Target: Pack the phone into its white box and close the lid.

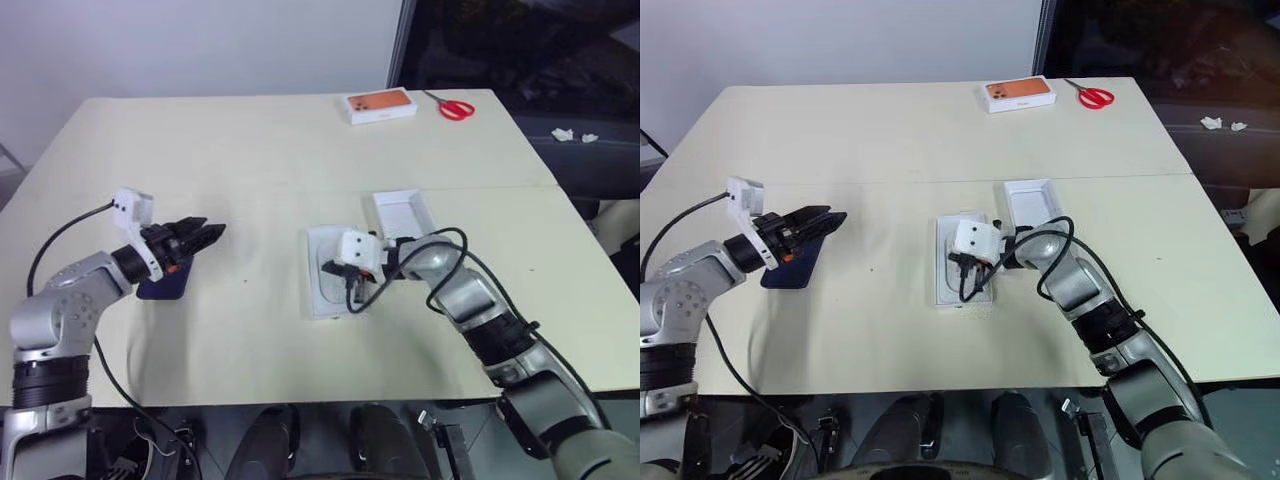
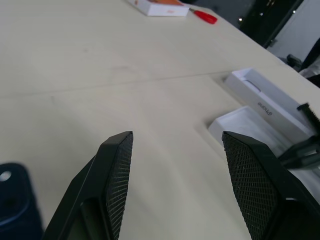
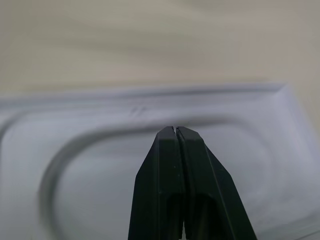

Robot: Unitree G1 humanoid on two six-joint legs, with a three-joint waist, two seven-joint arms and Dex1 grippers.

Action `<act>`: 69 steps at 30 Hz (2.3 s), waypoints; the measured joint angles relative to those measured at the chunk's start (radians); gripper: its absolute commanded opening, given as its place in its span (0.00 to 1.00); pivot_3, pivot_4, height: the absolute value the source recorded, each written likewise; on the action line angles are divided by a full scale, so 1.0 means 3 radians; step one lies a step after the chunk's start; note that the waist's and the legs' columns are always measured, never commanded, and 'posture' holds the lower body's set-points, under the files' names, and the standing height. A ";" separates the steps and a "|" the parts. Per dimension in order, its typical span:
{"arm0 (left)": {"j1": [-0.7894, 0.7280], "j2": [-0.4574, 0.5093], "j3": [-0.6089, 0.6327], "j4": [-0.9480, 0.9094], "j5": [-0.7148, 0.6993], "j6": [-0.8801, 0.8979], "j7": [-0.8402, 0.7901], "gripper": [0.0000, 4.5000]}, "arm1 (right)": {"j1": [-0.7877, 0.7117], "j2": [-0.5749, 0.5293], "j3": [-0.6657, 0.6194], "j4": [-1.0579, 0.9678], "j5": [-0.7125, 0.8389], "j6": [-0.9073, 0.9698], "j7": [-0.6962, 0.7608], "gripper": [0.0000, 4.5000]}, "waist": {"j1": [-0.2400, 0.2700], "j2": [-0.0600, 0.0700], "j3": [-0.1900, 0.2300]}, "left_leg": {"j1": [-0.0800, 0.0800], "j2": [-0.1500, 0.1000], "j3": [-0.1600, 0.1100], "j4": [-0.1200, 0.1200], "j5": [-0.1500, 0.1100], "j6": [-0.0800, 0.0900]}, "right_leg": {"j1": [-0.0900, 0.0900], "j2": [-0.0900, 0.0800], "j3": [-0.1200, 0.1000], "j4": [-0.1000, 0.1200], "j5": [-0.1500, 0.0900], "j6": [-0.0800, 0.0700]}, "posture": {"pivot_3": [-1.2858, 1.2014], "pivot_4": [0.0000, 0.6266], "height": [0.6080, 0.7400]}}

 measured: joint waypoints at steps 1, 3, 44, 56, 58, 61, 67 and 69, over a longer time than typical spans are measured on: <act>-0.0003 0.0075 0.0068 0.0116 -0.0024 0.0077 -0.0010 0.67 | -0.0111 0.0041 -0.0071 0.0028 0.0014 0.0010 -0.0060 0.02 | -0.0003 0.0000 0.0000 | 0.0000 0.0001 0.0000 -0.0001 0.0000 -0.0001 | -0.0002 0.0001 0.0000 0.0001 0.0000 0.0000 | 0.52 0.24 1.00; -0.0022 0.0203 0.0173 0.0320 -0.0048 0.0205 -0.0027 0.67 | -0.0276 0.0106 -0.0180 0.0034 0.0035 0.0015 -0.0142 0.02 | 0.0010 0.0000 0.0000 | 0.0000 0.0003 -0.0002 -0.0003 0.0000 -0.0001 | -0.0002 0.0003 -0.0002 0.0000 0.0000 0.0000 | 0.52 0.24 1.00; -0.0834 0.0398 -0.0552 0.2216 0.1006 0.0530 -0.1608 0.95 | -0.0700 0.1401 0.0415 0.1363 -0.0564 -0.0568 -0.0743 0.00 | -0.0036 0.0031 -0.0037 | 0.0007 -0.0016 0.0001 0.0000 0.0002 0.0000 | -0.0016 -0.0004 0.0000 0.0026 -0.0001 -0.0001 | 0.52 0.24 1.00; -0.0739 0.0217 -0.0553 0.1882 0.0951 0.0815 -0.1600 0.95 | -0.0667 0.1308 0.0631 0.1491 -0.0724 -0.0152 -0.0355 0.00 | 0.0015 0.0040 -0.0043 | 0.0049 -0.0018 0.0002 -0.0004 -0.0007 0.0013 | 0.0025 -0.0006 0.0000 0.0020 -0.0002 -0.0001 | 0.52 0.24 1.00; -0.0747 0.0192 -0.0553 0.1866 0.0952 0.0834 -0.1575 0.95 | -0.0684 0.1322 0.0629 0.1504 -0.0724 -0.0106 -0.0346 0.00 | 0.0023 0.0042 -0.0045 | 0.0051 -0.0018 0.0002 -0.0004 -0.0008 0.0013 | 0.0028 -0.0006 0.0000 0.0019 -0.0002 -0.0001 | 0.52 0.24 1.00; -0.0760 0.0145 -0.0549 0.1828 0.0949 0.0856 -0.1529 0.95 | -0.0722 0.1371 0.0629 0.1578 -0.0726 -0.0093 -0.0351 0.00 | 0.0033 0.0049 -0.0049 | 0.0052 -0.0018 0.0002 -0.0004 -0.0008 0.0013 | 0.0029 -0.0007 0.0000 0.0019 -0.0002 -0.0001 | 0.52 0.24 1.00; -0.0700 -0.0043 -0.0500 0.1541 0.0878 0.1018 -0.1345 0.95 | -0.0780 0.1419 0.0624 0.1721 -0.0767 -0.0124 -0.0426 0.00 | 0.0050 0.0063 -0.0059 | 0.0059 -0.0023 -0.0001 -0.0004 -0.0010 0.0016 | 0.0041 -0.0011 -0.0001 0.0016 -0.0002 -0.0001 | 0.52 0.24 1.00; -0.0683 -0.0124 -0.0483 0.1466 0.0835 0.1073 -0.1304 0.95 | -0.0780 0.1417 0.0624 0.1730 -0.0786 -0.0142 -0.0429 0.00 | 0.0053 0.0065 -0.0061 | 0.0059 -0.0024 -0.0003 -0.0003 -0.0010 0.0016 | 0.0043 -0.0011 -0.0001 0.0015 -0.0002 -0.0001 | 0.52 0.24 1.00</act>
